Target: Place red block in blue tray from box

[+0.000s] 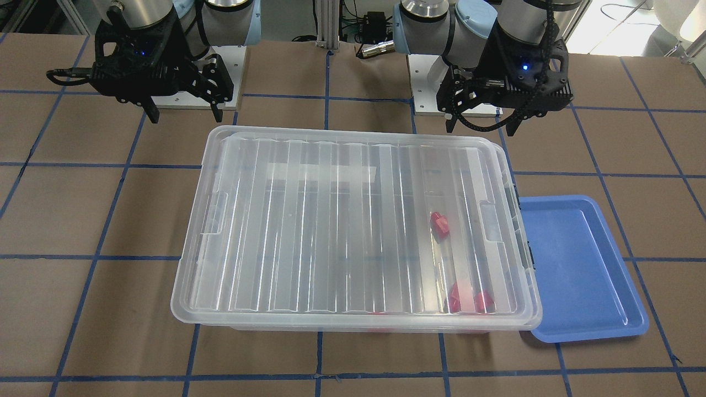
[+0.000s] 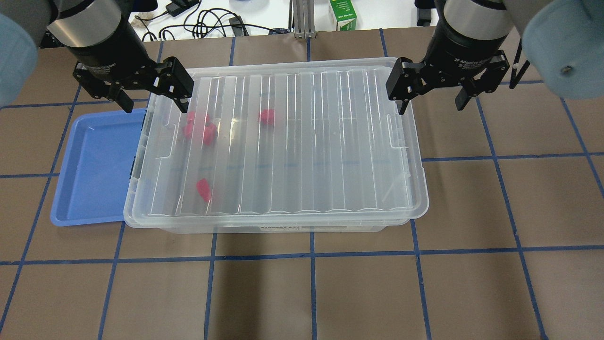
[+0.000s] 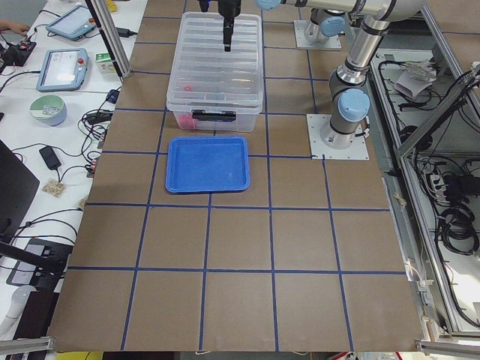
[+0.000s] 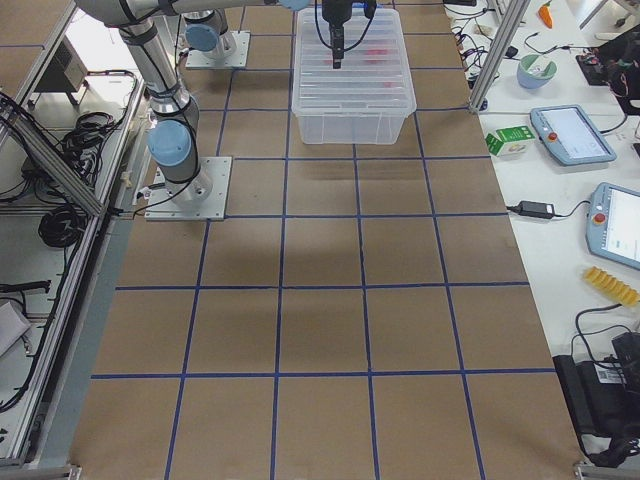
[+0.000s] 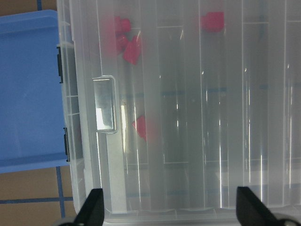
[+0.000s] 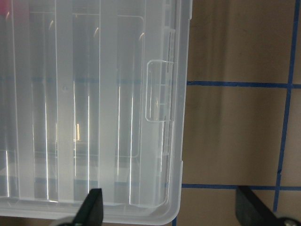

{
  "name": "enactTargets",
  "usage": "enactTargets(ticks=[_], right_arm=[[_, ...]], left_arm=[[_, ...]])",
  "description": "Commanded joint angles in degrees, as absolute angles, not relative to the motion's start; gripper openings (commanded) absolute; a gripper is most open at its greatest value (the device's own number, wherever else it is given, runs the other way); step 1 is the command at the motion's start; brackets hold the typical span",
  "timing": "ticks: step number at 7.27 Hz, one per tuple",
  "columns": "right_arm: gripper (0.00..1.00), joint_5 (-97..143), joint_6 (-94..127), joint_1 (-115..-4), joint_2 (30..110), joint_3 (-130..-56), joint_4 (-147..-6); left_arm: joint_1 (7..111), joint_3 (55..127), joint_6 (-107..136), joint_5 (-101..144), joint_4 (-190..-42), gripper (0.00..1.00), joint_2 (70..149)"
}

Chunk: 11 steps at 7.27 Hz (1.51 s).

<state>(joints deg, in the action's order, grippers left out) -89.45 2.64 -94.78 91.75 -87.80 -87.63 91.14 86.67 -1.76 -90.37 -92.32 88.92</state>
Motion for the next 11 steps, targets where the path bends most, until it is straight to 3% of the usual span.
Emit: enactTargets(ticks=[1, 9, 11], right_arm=[[1.0, -89.5, 2.6, -94.8, 91.8, -87.8, -87.5], [1.0, -92.5, 2.2, -94.7, 90.5, -86.0, -88.5], [1.0, -92.5, 2.3, -94.5, 88.0, -91.3, -90.4]], left_arm=[[91.1, 86.7, -1.8, -90.4, -92.3, 1.0, 88.9], [91.2, 86.7, -1.8, -90.3, -92.2, 1.0, 88.9], [91.2, 86.7, -1.8, -90.3, -92.2, 1.0, 88.8]])
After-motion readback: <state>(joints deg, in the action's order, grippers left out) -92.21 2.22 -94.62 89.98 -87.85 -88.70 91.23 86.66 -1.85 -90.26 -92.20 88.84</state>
